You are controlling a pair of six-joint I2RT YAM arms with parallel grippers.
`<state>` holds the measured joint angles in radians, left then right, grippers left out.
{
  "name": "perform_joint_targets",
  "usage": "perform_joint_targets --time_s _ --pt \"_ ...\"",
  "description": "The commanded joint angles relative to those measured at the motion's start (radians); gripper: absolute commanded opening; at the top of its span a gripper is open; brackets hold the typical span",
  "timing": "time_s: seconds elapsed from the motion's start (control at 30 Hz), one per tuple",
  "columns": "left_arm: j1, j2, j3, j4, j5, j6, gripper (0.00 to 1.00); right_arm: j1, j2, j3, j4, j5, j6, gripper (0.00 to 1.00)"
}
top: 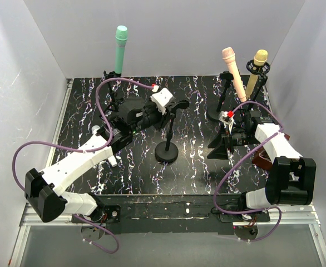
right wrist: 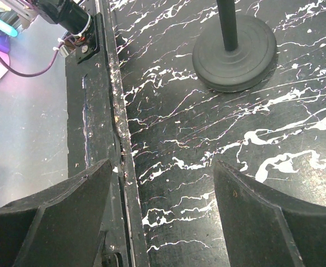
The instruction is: Attach the microphones to the stand
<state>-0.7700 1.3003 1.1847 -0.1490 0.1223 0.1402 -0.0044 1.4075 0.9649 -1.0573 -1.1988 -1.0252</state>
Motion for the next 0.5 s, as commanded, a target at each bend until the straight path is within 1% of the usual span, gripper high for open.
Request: perform_joint_targets --time_s 0.0,0.07,0.17,0.3,0.47 --pt "-0.003 -0.074 -0.017 0.054 -0.046 -0.033 0.33 0.003 0.005 0.014 -0.024 -0.01 -0.019 0.8" --pt "-0.003 -0.105 -0.036 0.054 -0.044 -0.045 0.44 0.001 0.008 0.017 -0.027 -0.01 -0.022 0.8" --pt "-0.003 -0.154 -0.063 0.043 -0.041 -0.054 0.55 0.001 0.011 0.018 -0.033 -0.01 -0.03 0.8" --pt "-0.003 -0.202 -0.092 -0.007 -0.033 -0.06 0.64 0.001 0.008 0.018 -0.035 -0.008 -0.032 0.8" --pt "-0.002 -0.268 -0.145 -0.04 -0.019 -0.09 0.71 0.001 0.005 0.018 -0.033 -0.002 -0.032 0.8"
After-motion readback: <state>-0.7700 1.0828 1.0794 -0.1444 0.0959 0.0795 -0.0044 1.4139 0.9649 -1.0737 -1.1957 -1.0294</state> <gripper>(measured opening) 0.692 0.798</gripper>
